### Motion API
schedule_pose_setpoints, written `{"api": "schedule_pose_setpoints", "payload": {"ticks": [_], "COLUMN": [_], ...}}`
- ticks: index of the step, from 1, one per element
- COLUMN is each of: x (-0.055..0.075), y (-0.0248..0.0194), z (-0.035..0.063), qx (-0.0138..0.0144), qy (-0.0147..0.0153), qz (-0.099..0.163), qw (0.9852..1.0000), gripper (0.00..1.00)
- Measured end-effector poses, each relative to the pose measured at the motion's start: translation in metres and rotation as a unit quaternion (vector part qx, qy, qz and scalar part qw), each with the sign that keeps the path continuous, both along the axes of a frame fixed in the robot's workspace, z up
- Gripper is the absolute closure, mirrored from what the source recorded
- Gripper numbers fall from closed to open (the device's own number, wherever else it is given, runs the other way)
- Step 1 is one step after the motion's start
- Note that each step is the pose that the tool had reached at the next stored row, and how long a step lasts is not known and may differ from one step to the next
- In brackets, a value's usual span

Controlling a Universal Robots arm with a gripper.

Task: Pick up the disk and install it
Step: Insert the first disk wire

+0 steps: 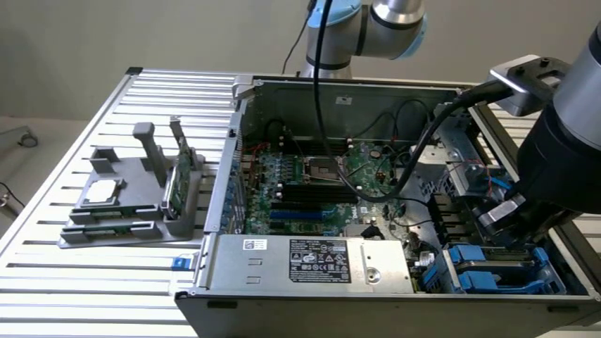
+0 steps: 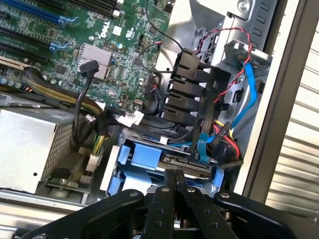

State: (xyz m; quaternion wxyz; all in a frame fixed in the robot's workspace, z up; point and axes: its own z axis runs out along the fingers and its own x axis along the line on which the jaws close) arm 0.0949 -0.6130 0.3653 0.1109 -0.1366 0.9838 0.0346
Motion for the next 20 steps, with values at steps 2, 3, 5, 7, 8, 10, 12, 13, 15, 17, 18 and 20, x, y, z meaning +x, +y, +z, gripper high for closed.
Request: {"api": "schedule_pose_setpoints", "payload": {"ticks": [2,3,5,7,8,10,12,13,15,17,18,20], "x": [-0.0001,-0.0002,-0.0003,-0.0004,-0.0004,-0.0005,-0.0006,-0.0006,-0.0007,-0.0007,-0.0008,-0.0008], "y": [0.0000,0.0000,0.0000,0.0000,0.0000,0.0000,0.0000,0.0000,0.0000,0.0000,0.0000,0.0000], "z": [0.0003,0.0005,0.0008,0.0011,0.0013,0.0016,0.0018,0.0020,0.0023,0.0024,0.0024,0.0025], "qx": [0.0021,0.0030,0.0047,0.0065,0.0075,0.0091,0.0107,0.0115,0.0130,0.0148,0.0156,0.0173], "qy": [0.0000,0.0000,0.0000,0.0000,0.0000,0.0000,0.0000,0.0000,0.0000,-0.0001,-0.0001,-0.0001], "qz": [-0.011,-0.017,-0.028,-0.040,-0.046,-0.057,-0.069,-0.075,-0.087,-0.099,-0.105,-0.118], "qw": [0.9999,0.9999,0.9996,0.9992,0.9989,0.9983,0.9975,0.9971,0.9961,0.9950,0.9943,0.9929], "gripper": [0.86,0.86,0.86,0.86,0.86,0.86,0.86,0.86,0.86,0.86,0.86,0.86]}}
